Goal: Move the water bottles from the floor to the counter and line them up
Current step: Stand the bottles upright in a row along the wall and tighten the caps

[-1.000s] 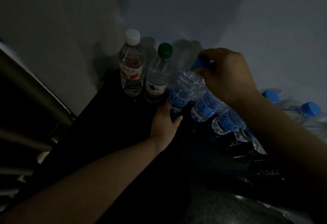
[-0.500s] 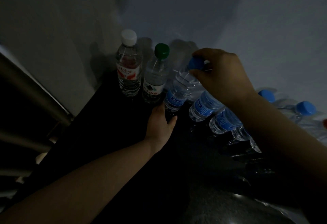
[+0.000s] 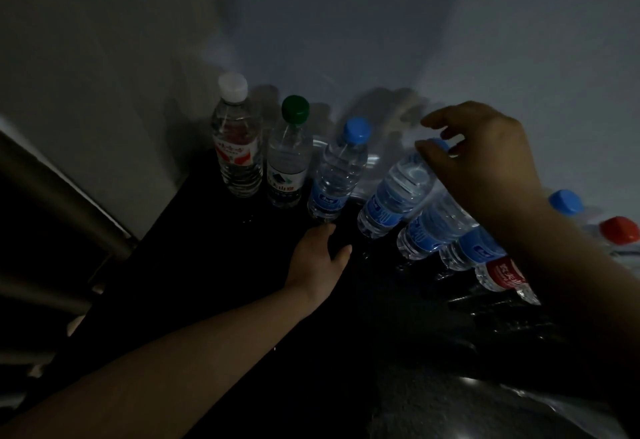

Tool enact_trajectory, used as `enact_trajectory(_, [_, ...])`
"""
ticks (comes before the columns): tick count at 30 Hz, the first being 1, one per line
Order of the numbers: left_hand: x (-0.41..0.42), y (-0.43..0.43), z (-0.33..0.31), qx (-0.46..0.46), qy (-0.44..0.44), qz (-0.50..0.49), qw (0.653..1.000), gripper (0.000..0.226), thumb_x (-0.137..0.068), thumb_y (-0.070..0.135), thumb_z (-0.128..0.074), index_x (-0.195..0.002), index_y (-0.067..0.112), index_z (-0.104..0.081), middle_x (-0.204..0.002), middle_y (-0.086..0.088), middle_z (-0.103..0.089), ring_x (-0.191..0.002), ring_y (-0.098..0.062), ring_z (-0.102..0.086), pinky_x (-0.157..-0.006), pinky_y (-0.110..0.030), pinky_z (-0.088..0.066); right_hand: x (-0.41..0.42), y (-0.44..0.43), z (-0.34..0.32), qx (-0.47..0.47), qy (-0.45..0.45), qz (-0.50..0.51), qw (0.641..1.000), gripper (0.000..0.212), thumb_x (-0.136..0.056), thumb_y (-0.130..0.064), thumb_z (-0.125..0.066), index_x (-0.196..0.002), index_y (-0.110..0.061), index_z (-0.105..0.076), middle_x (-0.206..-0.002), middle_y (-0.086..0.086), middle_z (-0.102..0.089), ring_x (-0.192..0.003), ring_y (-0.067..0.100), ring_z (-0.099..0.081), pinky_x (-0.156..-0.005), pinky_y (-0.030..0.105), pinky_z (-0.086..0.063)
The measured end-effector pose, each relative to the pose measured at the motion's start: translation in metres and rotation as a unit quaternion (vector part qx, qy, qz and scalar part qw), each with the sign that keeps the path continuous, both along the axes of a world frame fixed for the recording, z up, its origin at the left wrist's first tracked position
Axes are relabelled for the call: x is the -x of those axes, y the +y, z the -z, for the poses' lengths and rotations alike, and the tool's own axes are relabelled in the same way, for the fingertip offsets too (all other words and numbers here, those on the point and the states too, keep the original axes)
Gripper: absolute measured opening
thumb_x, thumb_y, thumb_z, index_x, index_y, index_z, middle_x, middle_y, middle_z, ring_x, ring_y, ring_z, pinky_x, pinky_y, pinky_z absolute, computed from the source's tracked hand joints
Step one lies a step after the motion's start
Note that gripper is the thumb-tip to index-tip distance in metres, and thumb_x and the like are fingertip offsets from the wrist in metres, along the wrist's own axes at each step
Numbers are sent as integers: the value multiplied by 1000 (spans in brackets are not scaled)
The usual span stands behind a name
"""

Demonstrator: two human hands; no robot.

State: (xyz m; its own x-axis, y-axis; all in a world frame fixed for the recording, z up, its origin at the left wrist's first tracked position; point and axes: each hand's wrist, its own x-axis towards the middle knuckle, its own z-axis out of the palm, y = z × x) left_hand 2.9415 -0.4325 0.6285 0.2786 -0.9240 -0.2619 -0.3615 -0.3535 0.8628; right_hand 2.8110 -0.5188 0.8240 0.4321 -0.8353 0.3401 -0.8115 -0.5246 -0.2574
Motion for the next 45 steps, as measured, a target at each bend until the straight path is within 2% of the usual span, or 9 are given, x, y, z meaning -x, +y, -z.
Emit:
enact_trajectory(7, [24, -9, -5, -12, 16, 23, 1000, 63, -91, 31, -64, -145, 14, -38, -146, -8, -45, -132, -21, -45, -109, -34, -40, -1, -9, 9, -50, 52, 80, 994, 45, -86, -42, -68, -114, -7, -64, -108, 14, -65, -93, 27, -61, -83, 40, -52])
enact_trajectory(10, [31, -15, -7, -15, 26, 25, 999, 66, -90, 31, -65, -146, 15, -36, -146, -9, -44, -133, -22, -45, -109, -33, -40, -1, -13, 8, -56, 67, 86, 992, 41, -86, -40, -68, -100, -1, -67, -96, 17, -68, -86, 29, -62, -81, 43, -53])
enact_trajectory(13, [35, -23, -10, -10, 25, 21, 999, 67, -89, 29, -67, -146, 15, -36, -146, -9, -44, -133, -24, -46, -107, -33, -41, 0, -15, 7, -70, 82, 77, 991, 39, -88, -36, -67, -101, 0, -68, -98, 18, -68, -89, 29, -63, -85, 43, -52])
enact_trajectory(17, [38, -31, -12, 8, 9, 12, 1000, 58, -87, 28, -68, -138, 11, -45, -139, -10, -50, -128, -24, -50, -94, -21, -36, 5, -16, 5, -84, 87, 47, 992, 35, -88, -33, -67, -103, -2, -69, -100, 16, -68, -90, 28, -63, -87, 45, -52])
enact_trajectory(26, [40, -33, -6, -3, -12, 21, 1000, 72, -87, 30, -68, -147, 12, -33, -149, -10, -41, -136, -23, -41, -109, -27, -34, 14, -18, 6, -85, 66, -3, 994, 38, -85, -26, -72, -118, -8, -66, -116, 13, -65, -99, 25, -61, -85, 28, -45])
enact_trajectory(31, [46, -42, -10, 50, -15, 16, 998, 55, -84, 23, -72, -133, 11, -49, -135, -8, -53, -127, -20, -49, -92, -15, -33, 15, -22, 7, -89, 45, 2, 995, 40, -83, -23, -74, -119, -8, -66, -120, 10, -66, -99, 22, -62, -83, 23, -43])
enact_trajectory(35, [51, -52, -9, 41, -11, -6, 999, 52, -82, 21, -74, -127, 8, -52, -132, -11, -55, -124, -22, -53, -95, -21, -40, 15, -22, 7, -88, 43, -4, 995, 41, -82, -24, -75, -119, -7, -65, -117, 12, -67, -99, 24, -63, -87, 29, -49])
enact_trajectory(42, [55, -53, -2, 57, -8, -37, 998, 41, -83, 21, -73, -119, 8, -58, -124, -10, -60, -116, -22, -57, -89, -23, -43, 18, -20, 8, -99, 15, -13, 995, 35, -84, -20, -73, -116, -7, -67, -116, 10, -67, -95, 17, -60, -81, 21, -44])
enact_trajectory(45, [55, -48, 0, 64, -32, -44, 996, 38, -87, 24, -69, -119, 7, -57, -125, -12, -58, -117, -23, -55, -91, -23, -41, 14, -18, 8, -102, -6, -17, 995, 35, -83, -19, -74, -115, -5, -67, -115, 11, -67, -96, 19, -62, -84, 26, -49])
